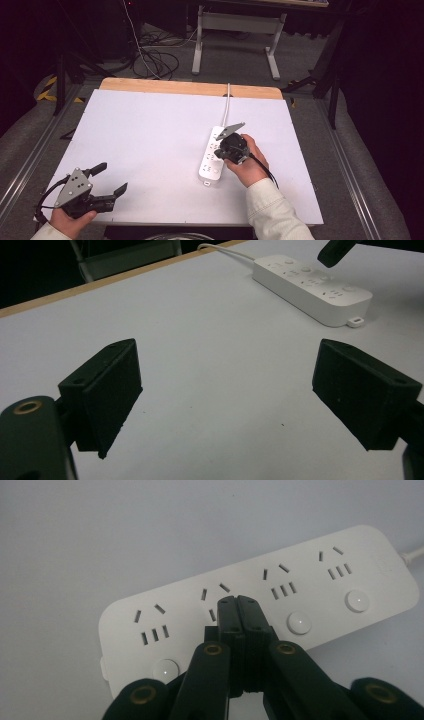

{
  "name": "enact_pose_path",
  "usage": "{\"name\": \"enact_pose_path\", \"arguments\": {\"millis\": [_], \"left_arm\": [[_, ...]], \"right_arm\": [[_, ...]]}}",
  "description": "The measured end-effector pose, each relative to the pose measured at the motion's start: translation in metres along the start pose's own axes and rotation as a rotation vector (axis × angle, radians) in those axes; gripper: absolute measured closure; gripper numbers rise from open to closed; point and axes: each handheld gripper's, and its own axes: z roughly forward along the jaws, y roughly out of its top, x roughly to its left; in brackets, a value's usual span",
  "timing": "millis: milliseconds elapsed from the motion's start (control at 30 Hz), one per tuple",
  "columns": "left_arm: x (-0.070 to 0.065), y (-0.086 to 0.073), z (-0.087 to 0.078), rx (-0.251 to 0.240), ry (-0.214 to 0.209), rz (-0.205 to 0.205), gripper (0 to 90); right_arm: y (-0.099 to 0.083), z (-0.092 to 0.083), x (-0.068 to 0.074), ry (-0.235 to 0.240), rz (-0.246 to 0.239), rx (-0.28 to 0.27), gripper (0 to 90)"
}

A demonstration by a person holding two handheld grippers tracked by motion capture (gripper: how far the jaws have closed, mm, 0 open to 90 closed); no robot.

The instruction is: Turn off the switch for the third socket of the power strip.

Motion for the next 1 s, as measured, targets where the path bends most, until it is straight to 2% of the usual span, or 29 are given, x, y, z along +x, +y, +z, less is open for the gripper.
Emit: {"name": "enact_pose_path", "arguments": {"millis": [167, 367, 1000], "left_arm": [[0.0, 0.0, 0.0, 0.001, -0.001, -0.013, 12.5], [0.0, 0.0, 0.0, 0.003, 0.001, -0.011, 12.5], [0.0, 0.0, 0.0, 0.003, 0.003, 0.001, 12.6]], "right_arm": [[0.0, 0.004, -0.001, -0.008, 0.016, 0.041, 90.0], [0.0, 0.009, -0.001, -0.007, 0.011, 0.082, 90.0], [0.001, 0.013, 0.002, -0.023, 0.003, 0.101, 90.0]]}}
